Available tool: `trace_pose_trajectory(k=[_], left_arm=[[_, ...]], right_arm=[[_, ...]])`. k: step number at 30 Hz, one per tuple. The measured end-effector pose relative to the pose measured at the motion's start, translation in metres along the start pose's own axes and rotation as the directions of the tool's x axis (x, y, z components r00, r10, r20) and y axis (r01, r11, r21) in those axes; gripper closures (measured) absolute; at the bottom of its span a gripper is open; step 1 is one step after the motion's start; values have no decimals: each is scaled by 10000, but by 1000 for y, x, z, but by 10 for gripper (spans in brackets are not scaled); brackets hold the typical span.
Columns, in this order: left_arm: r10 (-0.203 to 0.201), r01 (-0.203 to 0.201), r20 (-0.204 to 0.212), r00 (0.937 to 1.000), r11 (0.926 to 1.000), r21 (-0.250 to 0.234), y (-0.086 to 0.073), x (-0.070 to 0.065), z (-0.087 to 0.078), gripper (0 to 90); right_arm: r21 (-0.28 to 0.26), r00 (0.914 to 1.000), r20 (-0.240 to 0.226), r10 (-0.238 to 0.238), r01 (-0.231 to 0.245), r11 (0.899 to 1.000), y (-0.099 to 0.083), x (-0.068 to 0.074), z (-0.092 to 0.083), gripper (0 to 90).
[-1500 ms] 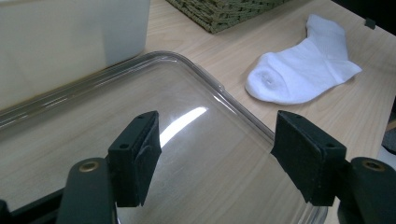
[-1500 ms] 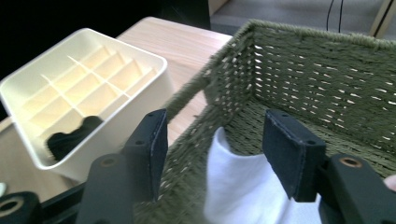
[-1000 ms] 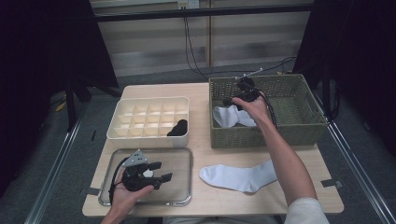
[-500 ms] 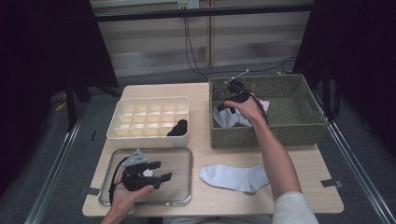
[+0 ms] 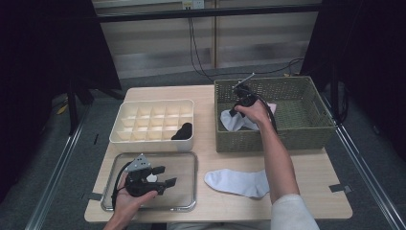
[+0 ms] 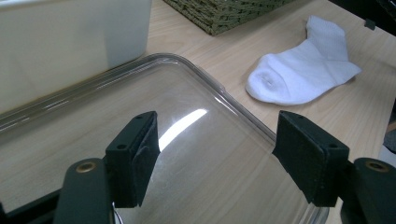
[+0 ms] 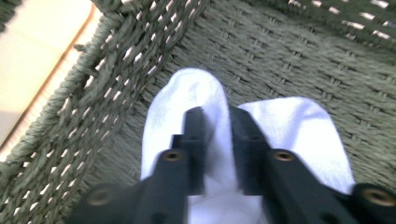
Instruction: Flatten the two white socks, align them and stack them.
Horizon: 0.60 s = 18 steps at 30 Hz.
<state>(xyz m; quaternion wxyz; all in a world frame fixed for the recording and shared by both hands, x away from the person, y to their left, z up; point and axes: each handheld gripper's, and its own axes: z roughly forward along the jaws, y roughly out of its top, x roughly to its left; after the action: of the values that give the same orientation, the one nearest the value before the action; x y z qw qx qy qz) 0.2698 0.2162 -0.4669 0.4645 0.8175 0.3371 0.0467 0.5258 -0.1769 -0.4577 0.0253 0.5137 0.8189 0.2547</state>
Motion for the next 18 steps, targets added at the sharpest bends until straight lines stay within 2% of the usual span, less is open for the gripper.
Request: trace_pose_trajectory(k=[1,3,9,13,18], left_arm=[[17,-17,-9,10000,10000,15,0,0,0,306],[45,-45,2,10000,10000,35,0,-1,-1,306],[146,-146,-86,9999,9999,20,0,-1,-2,307],[139,-138,-175,9997,9999,30,0,0,-4,307],[84,-84,-154,9998,10000,-23,0,1,-3,305]], right_arm=[[-116,9997,-236,108,-111,9999,0,0,-2,856],[-299,9991,-381,160,-171,9994,0,0,-5,874],[-883,9953,-873,428,-505,9948,-3,-1,-15,880],[-1177,9939,-1037,371,-493,9918,-3,-2,-23,880],[-1705,9902,-1342,397,-626,9834,-7,-7,-35,881]])
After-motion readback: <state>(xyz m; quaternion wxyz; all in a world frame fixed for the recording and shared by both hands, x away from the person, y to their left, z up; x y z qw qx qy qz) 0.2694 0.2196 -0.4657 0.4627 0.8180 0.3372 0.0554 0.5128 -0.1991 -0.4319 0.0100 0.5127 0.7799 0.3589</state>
